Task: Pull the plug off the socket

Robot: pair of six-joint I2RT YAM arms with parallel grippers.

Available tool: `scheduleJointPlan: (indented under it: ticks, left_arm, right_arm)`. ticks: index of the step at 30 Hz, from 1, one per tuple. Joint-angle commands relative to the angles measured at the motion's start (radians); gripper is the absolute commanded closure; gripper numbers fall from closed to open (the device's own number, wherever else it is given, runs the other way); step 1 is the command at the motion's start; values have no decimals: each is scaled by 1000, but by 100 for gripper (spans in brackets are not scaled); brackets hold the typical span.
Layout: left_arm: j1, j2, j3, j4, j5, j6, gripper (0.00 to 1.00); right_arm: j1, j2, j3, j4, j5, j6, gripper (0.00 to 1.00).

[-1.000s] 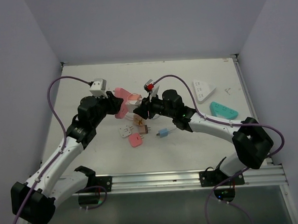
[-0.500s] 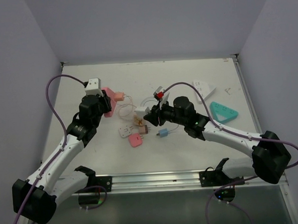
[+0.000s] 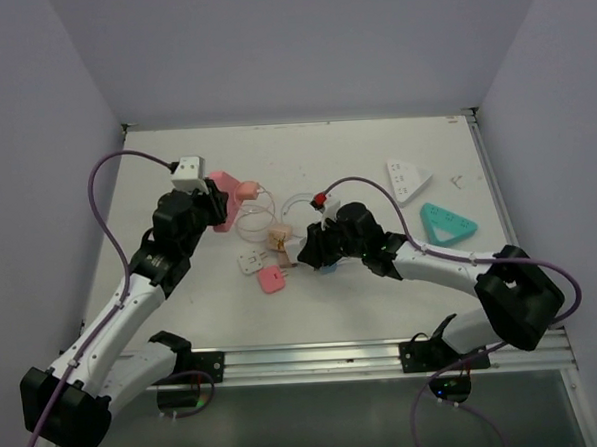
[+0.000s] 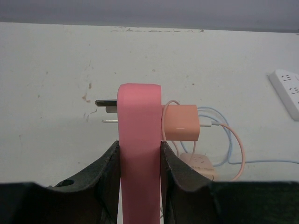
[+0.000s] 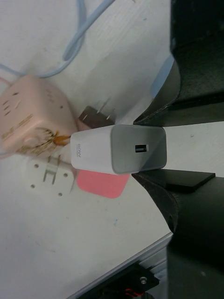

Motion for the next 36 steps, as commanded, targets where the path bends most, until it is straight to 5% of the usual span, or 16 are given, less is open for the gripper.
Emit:
scheduleJointPlan:
  ticks: [1,5,9,13,18,24,36]
  left_arm:
    - [0,-50,3,133,102,18,100]
    - [0,-64,-7,137,119,16,100]
    - [0,-68,-9,142,141,19,100]
    - [0,-67,-13,153,161,19,100]
    - [0,-73,-17,167,185,24,100]
    - [0,-96,-29,190,218,29,100]
    - [-2,-118,-36,226,293,38,100]
  right_arm:
    - [-40,47,-31,81,-35,167,97]
    - [-116,110,-29,92,-57,281,84]
    - [-163,96,-23,69,-60,301,45]
    - [-163,33,21,-14,-40,282,25]
    - [-163,-56,80,-104,20,319,14]
    - [-162,-126,132,-19,58,463,8]
    - [-119,88,314,156,78,756,5]
